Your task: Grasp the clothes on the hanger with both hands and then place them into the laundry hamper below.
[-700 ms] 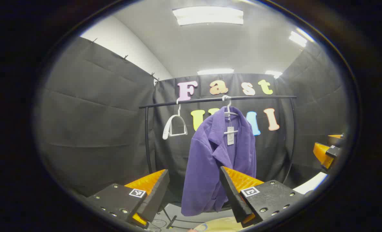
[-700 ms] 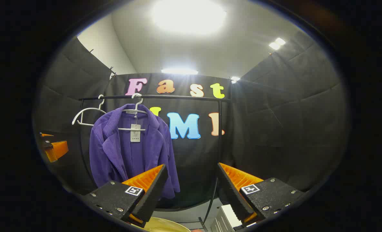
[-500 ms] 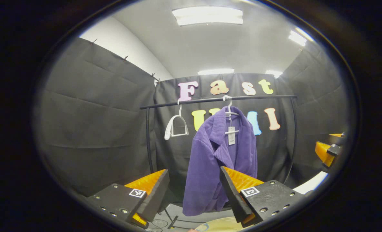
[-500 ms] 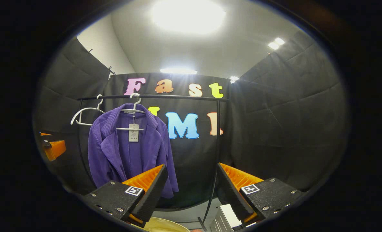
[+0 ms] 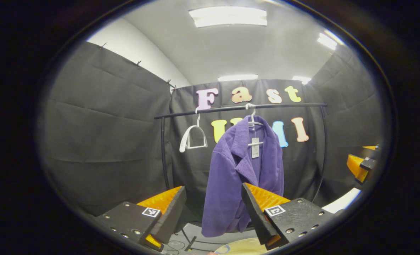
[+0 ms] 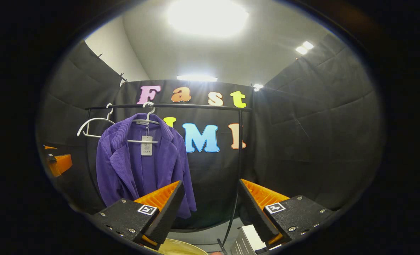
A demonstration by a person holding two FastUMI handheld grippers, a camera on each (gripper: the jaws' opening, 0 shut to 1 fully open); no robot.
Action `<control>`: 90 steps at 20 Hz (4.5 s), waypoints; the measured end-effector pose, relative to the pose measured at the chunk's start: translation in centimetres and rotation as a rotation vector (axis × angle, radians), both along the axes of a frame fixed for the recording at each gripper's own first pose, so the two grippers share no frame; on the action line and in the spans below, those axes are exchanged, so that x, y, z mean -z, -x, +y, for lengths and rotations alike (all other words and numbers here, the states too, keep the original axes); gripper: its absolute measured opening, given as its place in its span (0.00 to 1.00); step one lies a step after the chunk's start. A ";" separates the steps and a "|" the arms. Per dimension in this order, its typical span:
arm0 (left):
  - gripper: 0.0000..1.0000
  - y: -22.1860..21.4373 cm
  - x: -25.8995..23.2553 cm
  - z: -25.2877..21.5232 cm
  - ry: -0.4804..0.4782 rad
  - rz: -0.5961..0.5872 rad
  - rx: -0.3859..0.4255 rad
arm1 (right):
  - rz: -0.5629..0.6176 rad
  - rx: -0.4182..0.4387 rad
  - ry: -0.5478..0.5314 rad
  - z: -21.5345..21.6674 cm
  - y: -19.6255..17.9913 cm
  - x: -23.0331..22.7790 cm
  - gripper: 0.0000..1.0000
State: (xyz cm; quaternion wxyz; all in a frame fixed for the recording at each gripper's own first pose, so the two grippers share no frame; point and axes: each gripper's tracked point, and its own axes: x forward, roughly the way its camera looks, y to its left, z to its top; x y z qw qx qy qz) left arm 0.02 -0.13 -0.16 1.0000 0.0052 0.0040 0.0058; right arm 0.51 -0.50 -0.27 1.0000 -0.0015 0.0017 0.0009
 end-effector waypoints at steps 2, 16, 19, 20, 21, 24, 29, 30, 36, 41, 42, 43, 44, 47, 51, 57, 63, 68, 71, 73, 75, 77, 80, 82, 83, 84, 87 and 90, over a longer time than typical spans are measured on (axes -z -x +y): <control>0.85 0.1 -0.1 -0.1 -0.002 0.000 -0.001 | 0.001 -0.002 -0.002 0.0 -0.4 0.0 0.95; 0.90 -4.3 -2.6 -4.3 0.022 -0.025 0.030 | -0.042 -0.072 -0.024 1.6 -6.2 -2.7 0.95; 0.90 -5.5 -3.2 -5.4 0.030 -0.035 0.032 | -0.039 -0.097 -0.040 2.1 -7.9 -2.8 0.95; 0.94 -6.1 -3.2 -5.7 0.038 -0.034 0.032 | -0.037 -0.103 -0.045 2.3 -8.5 -2.8 0.95; 0.92 -6.8 -3.2 -5.9 0.045 -0.032 0.032 | -0.036 -0.107 -0.050 2.4 -9.1 -2.8 0.95; 0.91 -8.4 -3.0 -6.6 0.057 -0.025 0.023 | -0.032 -0.128 -0.067 3.0 -11.1 -2.9 0.95; 0.85 -11.4 -2.8 -7.4 0.074 -0.014 0.009 | -0.042 -0.170 -0.094 4.6 -14.5 -3.5 0.95; 0.85 -11.9 -2.6 -7.6 0.073 -0.011 0.006 | -0.044 -0.180 -0.098 5.0 -15.2 -3.6 0.95; 0.85 -15.3 -1.7 -9.1 0.083 0.013 -0.012 | -0.048 -0.255 -0.109 7.8 -19.3 -3.5 0.95; 0.91 -18.4 -0.2 -10.5 0.074 0.041 -0.026 | -0.039 -0.309 -0.127 10.0 -22.7 -2.8 0.95; 0.96 -18.8 0.1 -10.6 0.071 0.045 -0.032 | -0.032 -0.324 -0.131 10.5 -23.4 -2.6 0.95; 0.96 -19.2 0.3 -10.5 0.068 0.049 -0.043 | -0.028 -0.337 -0.133 11.0 -24.0 -2.4 0.95; 0.96 -19.8 0.6 -10.3 0.067 0.053 -0.056 | -0.026 -0.350 -0.134 11.4 -24.7 -2.2 0.95; 0.91 -21.0 1.4 -9.7 0.065 0.065 -0.098 | -0.002 -0.406 -0.149 13.4 -26.5 -1.3 0.95; 0.91 -22.3 2.3 -9.5 0.068 0.070 -0.134 | 0.003 -0.466 -0.164 15.7 -28.5 -0.5 0.95; 0.91 -23.7 2.8 -9.2 0.067 0.046 -0.186 | 0.020 -0.486 -0.170 18.0 -31.3 1.4 0.94; 0.96 -25.2 2.9 -8.7 0.038 0.035 -0.226 | 0.029 -0.470 -0.145 19.0 -33.2 2.8 0.94; 0.96 -25.7 3.5 -8.6 -0.017 0.046 -0.248 | 0.041 -0.451 -0.126 19.4 -34.3 3.7 0.94; 0.87 -25.6 3.7 -8.1 -0.029 0.055 -0.263 | 0.025 -0.509 -0.119 20.5 -33.7 3.3 0.77; 0.68 -25.5 4.0 -8.1 -0.003 0.069 -0.253 | 0.005 -0.545 -0.109 21.1 -33.6 2.8 0.45; 0.48 -25.8 4.6 -7.5 0.010 0.087 -0.247 | -0.052 -0.539 -0.091 20.9 -33.9 1.7 0.14; 0.34 -26.2 4.8 -7.6 0.034 0.098 -0.216 | -0.104 -0.551 -0.081 21.0 -33.5 0.5 0.08; 0.13 -25.9 4.0 -7.6 0.032 0.085 -0.214 | -0.211 -0.512 -0.060 19.8 -33.6 -2.3 0.04; 0.09 -25.5 3.6 -7.9 0.039 0.081 -0.196 | -0.258 -0.492 -0.044 19.2 -34.0 -4.0 0.04; 0.06 -25.3 3.3 -7.9 0.041 0.077 -0.190 | -0.277 -0.482 -0.037 18.8 -34.2 -4.8 0.04; 0.02 -25.0 2.8 -7.8 0.043 0.072 -0.183 | -0.290 -0.470 -0.034 18.4 -34.4 -5.4 0.04; 0.07 -24.1 1.1 -7.3 0.044 0.048 -0.183 | -0.324 -0.435 -0.035 17.1 -35.4 -7.1 0.04; 0.07 -22.6 -1.5 -6.1 0.032 -0.001 -0.194 | -0.346 -0.414 -0.037 16.4 -36.4 -8.2 0.02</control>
